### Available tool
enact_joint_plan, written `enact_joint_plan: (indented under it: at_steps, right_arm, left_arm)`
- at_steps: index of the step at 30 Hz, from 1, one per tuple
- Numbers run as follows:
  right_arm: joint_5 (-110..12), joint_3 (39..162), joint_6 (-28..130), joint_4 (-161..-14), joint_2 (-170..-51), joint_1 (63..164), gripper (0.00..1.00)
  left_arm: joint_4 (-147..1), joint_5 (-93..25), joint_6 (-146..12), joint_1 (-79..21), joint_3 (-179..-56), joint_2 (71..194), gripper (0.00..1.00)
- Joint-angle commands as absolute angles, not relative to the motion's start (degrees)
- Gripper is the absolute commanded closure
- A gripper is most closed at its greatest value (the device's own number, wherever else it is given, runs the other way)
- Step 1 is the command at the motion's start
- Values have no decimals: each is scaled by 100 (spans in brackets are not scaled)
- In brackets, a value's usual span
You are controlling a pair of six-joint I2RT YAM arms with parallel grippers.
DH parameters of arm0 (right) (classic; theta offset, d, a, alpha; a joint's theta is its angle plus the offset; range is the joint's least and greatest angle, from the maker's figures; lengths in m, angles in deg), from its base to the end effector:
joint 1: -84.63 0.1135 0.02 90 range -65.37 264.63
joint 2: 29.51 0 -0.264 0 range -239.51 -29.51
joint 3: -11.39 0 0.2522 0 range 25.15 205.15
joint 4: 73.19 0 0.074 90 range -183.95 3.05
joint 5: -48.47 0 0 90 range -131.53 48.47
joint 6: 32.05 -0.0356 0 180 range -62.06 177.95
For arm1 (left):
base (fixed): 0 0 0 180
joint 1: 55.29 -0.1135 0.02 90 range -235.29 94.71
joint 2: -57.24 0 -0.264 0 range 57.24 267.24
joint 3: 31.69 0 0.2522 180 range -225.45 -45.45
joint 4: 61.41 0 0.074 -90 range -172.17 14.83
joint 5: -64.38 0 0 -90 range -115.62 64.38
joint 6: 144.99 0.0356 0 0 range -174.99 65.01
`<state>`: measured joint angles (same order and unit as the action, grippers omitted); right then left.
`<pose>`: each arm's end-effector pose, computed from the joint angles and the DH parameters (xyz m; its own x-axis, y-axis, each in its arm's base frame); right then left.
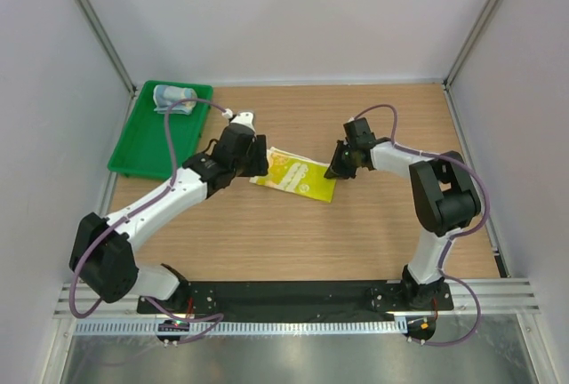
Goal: Roll the towels
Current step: Fold the towel
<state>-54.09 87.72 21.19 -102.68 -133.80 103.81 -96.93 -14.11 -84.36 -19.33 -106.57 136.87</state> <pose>0.3436 0.1277 0.1594 -0.8959 0.3068 -0.3213 0.1310 0.8735 0.4688 0.2526 -0.1745 0.2819 -0.6777 -0.1021 -0.7282 0.1375 0.9553 -0.2618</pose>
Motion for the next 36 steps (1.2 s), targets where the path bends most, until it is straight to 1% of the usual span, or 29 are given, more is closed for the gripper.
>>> enact_joint_plan:
  at_steps: [1, 3, 6, 8, 11, 13, 14, 16, 18, 23, 24, 26, 29, 36]
  right_arm:
    - [-5164, 8626, 2191, -10024, -13330, 10256, 85]
    - [-5225, 8379, 2086, -9891, -13304, 10256, 87]
    - [-5559, 7659, 1823, -9374, -13181, 10291, 89]
    - [-5717, 7124, 1699, -9013, -13094, 10405, 91]
    - [-5744, 6683, 1663, -8871, -12813, 10668, 91]
    - [-5744, 6663, 1829, -9124, -12524, 10678, 91]
    - [-5553, 6794, 1900, -9335, -12418, 10678, 91]
    - [-5437, 7136, 2146, -9931, -12032, 10687, 90]
    - [-5375, 7348, 2261, -10241, -11750, 10687, 89]
    - [-5252, 7771, 2410, -10822, -11046, 10678, 89]
    - [-5191, 7797, 2419, -10866, -11019, 10678, 89]
    - [-5068, 7815, 2472, -10928, -11036, 10669, 89]
    - [-5085, 7824, 2499, -10919, -11299, 10581, 89]
    - [-5164, 7508, 2499, -10551, -11958, 10406, 91]
  left_arm:
    - [-9943, -1217, -8364, -1935, -10495, 13564, 41]
    - [-9943, -1279, -8434, -1935, -10478, 13546, 41]
    - [-9943, -1183, -8461, -1873, -10504, 13555, 42]
    - [-9952, -1077, -8452, -1742, -10539, 13555, 42]
    - [-9996, -806, -8382, -1392, -10574, 13537, 44]
    - [-10005, -412, -8303, -1119, -10600, 13502, 44]
    - [-10013, -261, -8216, -787, -10627, 13485, 44]
    - [-10013, 46, -8110, -495, -10679, 13502, 44]
    - [-9987, 144, -8083, -152, -10706, 13485, 44]
    - [-9294, -109, -8144, 95, -10294, 13301, 45]
    - [-8910, -223, -8267, 113, -10197, 13222, 44]
    - [-8591, -775, -8399, 113, -9898, 13046, 42]
    - [-8502, -997, -8505, 148, -9836, 13045, 43]
    - [-8616, -708, -8496, 324, -9836, 13098, 45]
